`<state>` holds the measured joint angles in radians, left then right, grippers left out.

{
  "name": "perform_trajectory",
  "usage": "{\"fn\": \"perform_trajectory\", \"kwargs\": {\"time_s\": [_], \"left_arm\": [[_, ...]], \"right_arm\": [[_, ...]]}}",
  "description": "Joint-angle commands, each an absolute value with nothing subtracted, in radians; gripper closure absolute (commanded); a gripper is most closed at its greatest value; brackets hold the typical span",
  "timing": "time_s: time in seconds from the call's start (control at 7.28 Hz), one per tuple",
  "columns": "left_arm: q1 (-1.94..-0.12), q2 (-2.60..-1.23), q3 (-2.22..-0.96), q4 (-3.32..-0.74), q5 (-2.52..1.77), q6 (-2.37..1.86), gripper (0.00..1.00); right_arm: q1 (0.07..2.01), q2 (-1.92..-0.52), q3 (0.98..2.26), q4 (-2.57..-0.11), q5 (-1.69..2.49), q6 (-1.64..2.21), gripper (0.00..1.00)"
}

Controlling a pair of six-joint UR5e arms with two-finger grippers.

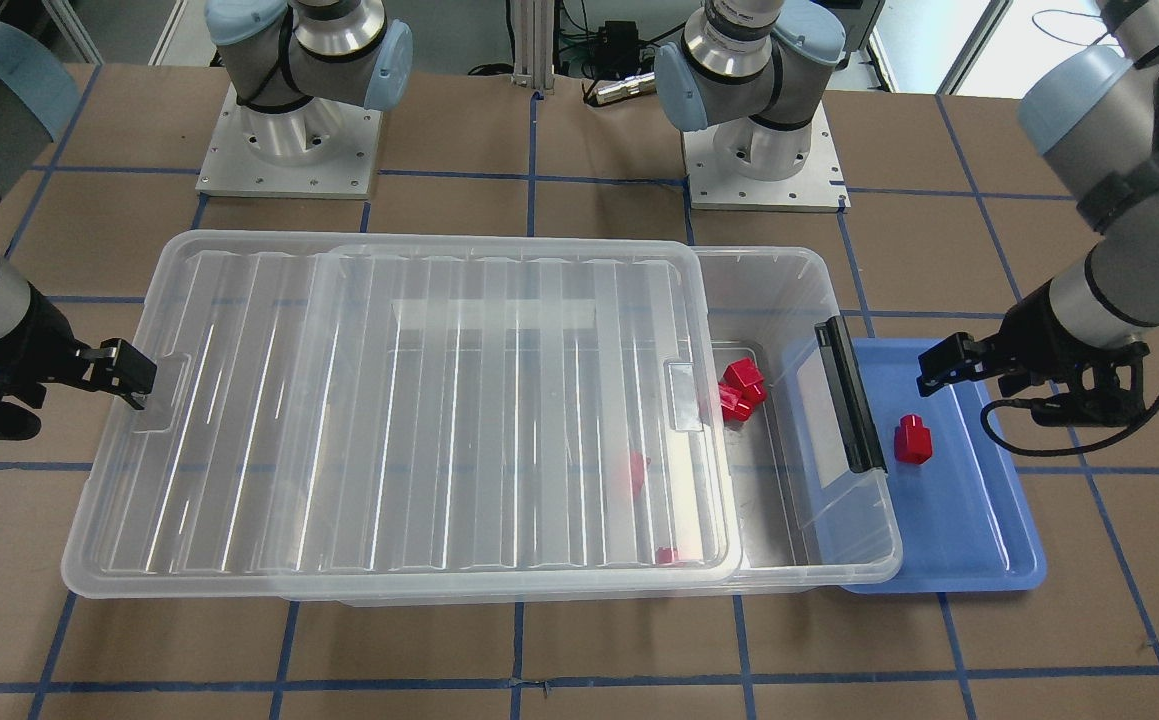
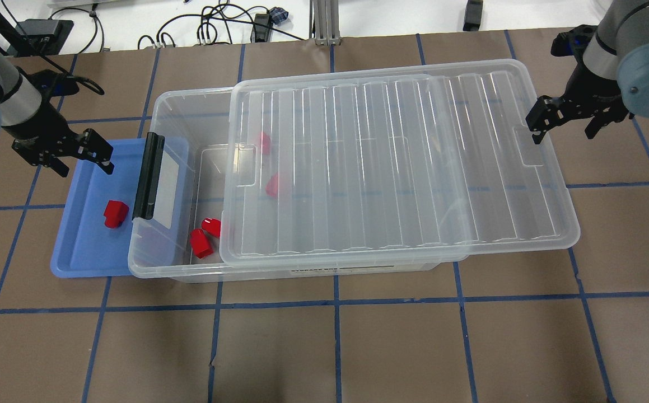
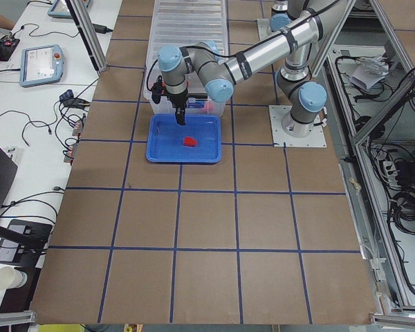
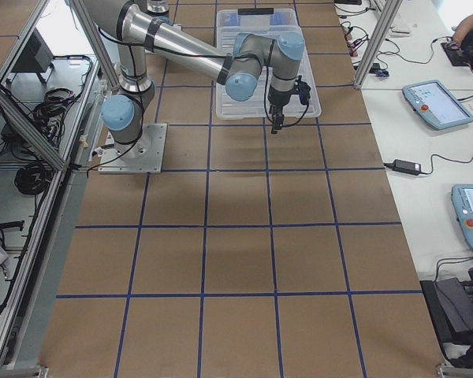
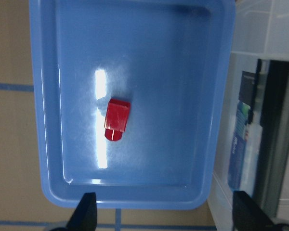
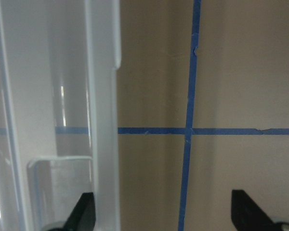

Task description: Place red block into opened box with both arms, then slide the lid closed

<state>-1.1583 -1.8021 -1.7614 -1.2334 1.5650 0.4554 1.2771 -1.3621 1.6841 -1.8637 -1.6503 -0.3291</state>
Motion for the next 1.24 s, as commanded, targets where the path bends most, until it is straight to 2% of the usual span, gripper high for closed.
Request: {"fn": "perform_trajectory", "kwargs": {"time_s": [0.0,0.27,0.41,0.69,0.82,0.96,1.1], "left_arm": [[-1.105,-1.838,-1.838,-1.146,1.565,0.540,0.00],[-1.101,-1.880,-1.908,-0.986,1.562,0.551,0.00],[-1.101,-1.891,-1.963,-0.900,1.560,0.551,0.05],[-1.101,-1.928,-2.011,-0.824,1.559,0.549,0.07],[-1.101,-1.937,-2.002,-0.818,1.563,0.555,0.24],[-1.109,-1.934,-1.994,-0.813,1.568,0.563,0.56],[-1.111,-1.930,-1.994,-0.801,1.566,0.563,0.92]], "right_arm": [[1.227,-1.362,1.683,-1.867,-1.651,-0.421,0.00],[1.216,-1.362,1.681,-1.868,-1.651,-0.436,0.00],[1.216,-1.362,1.674,-1.868,-1.655,-0.436,0.00],[1.216,-1.350,1.655,-1.867,-1.684,-0.468,0.00],[1.216,-1.350,1.655,-1.867,-1.686,-0.468,0.00],[1.216,-1.348,1.654,-1.867,-1.686,-0.469,0.00],[1.216,-1.348,1.652,-1.867,-1.686,-0.469,0.00]]}}
